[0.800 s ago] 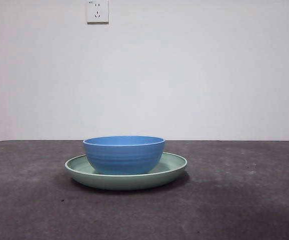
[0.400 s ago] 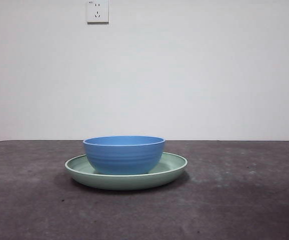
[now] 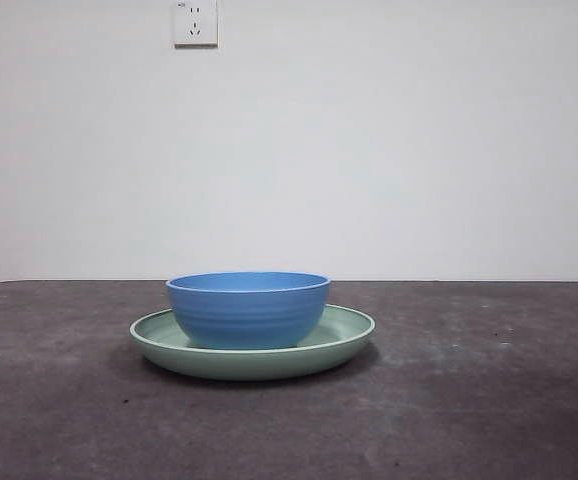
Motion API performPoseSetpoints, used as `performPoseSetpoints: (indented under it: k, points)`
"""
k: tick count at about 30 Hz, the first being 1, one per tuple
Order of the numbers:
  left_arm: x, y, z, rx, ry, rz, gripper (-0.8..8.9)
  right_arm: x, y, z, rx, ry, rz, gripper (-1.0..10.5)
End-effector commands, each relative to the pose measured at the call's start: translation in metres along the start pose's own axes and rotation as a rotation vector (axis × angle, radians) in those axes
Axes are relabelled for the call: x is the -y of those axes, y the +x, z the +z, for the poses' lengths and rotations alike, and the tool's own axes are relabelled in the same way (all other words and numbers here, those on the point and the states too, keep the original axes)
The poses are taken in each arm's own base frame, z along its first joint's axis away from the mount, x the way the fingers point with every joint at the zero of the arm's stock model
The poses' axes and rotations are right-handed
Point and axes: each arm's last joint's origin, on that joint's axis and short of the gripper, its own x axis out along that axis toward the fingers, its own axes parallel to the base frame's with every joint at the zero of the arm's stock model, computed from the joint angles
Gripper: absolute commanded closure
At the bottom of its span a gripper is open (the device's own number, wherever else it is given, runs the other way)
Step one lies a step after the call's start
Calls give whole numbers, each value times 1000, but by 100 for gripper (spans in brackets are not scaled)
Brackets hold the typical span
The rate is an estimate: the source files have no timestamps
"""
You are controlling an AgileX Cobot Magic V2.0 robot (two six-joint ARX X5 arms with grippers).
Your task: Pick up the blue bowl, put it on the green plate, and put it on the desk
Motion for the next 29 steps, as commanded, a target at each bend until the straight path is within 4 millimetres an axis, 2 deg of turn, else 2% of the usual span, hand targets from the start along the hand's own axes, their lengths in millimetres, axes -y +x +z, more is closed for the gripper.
performPoseSetpoints:
  k: [1, 29]
  points:
    - [0, 2, -7, -27, -4, 3, 805, 1, 0, -3, -19, 15, -9, 936]
    - [0, 2, -7, -27, -4, 3, 805, 0, 0, -2, -5, 12, -4, 936]
